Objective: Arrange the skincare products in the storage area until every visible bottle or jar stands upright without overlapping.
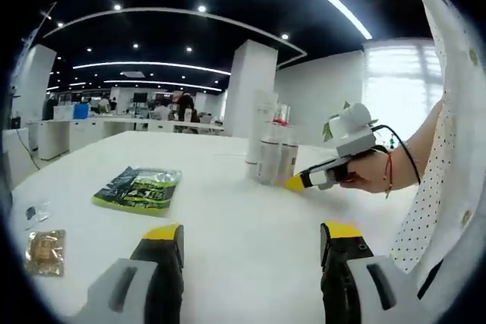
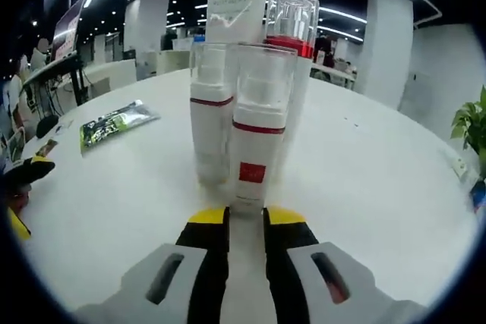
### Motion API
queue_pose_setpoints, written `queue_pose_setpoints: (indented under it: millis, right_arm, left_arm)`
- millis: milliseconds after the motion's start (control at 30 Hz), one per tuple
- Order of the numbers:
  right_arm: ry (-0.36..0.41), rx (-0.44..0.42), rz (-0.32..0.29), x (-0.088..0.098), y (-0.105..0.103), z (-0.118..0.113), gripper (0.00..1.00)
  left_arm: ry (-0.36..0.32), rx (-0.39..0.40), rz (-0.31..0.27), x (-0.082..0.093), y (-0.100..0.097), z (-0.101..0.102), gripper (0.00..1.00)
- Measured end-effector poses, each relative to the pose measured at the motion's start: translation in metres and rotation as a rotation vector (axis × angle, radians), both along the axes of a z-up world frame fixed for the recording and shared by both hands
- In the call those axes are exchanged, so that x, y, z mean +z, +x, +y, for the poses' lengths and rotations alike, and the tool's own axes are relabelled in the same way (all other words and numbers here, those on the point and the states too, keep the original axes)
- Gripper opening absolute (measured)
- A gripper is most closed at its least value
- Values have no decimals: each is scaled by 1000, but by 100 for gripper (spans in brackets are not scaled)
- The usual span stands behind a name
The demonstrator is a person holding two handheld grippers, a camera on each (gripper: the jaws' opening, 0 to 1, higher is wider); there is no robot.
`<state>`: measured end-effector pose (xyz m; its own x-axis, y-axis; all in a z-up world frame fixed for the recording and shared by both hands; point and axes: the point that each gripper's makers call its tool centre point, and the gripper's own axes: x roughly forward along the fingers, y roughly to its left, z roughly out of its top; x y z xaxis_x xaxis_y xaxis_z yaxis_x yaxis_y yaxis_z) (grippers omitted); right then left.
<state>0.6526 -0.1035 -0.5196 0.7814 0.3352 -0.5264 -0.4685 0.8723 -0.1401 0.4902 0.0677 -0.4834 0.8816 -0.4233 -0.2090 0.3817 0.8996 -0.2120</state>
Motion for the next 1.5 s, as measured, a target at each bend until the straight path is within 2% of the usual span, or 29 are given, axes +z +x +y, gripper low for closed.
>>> queue_pose_setpoints:
  millis: [233, 400, 700, 900, 1033, 1133, 1167, 1267, 1333, 1400, 1500]
  right_arm:
    - [15, -59, 8, -5, 11, -1, 16]
    - [-3, -35, 7, -7, 13, 5, 13]
    - [-8, -19, 3, -3, 14, 5, 15]
    - [-3, 5, 22, 1, -3, 6, 11]
    - [-19, 95, -4, 3, -17, 24, 4]
    - [-3, 99, 12, 2, -21, 27, 4]
    - [24, 100, 48, -2, -25, 29, 5]
    - [44, 113, 41, -2, -25, 26, 8]
    - [101, 102, 50, -4, -26, 25, 9]
    - [138, 89, 53, -5, -26, 22, 10]
    - [188, 90, 82, -5, -29, 25, 12]
  left_arm:
    - [0, 10, 4, -1, 0, 1, 75]
    - [6, 7, 7, -2, 0, 1, 75]
    - [8, -2, 8, -2, -1, 0, 74]
    - [9, -5, 3, -2, -1, 0, 74]
    - [23, -11, 2, -2, -1, -1, 74]
    - [24, -11, 7, -2, -1, 1, 73]
    - [20, -7, 10, -2, 0, 2, 73]
    - [2, 18, 57, -3, 0, 8, 70]
    - [5, 35, 55, -1, -1, 13, 68]
    - [12, 63, 52, 5, 0, 24, 63]
    - [3, 142, 61, 18, 9, 56, 56]
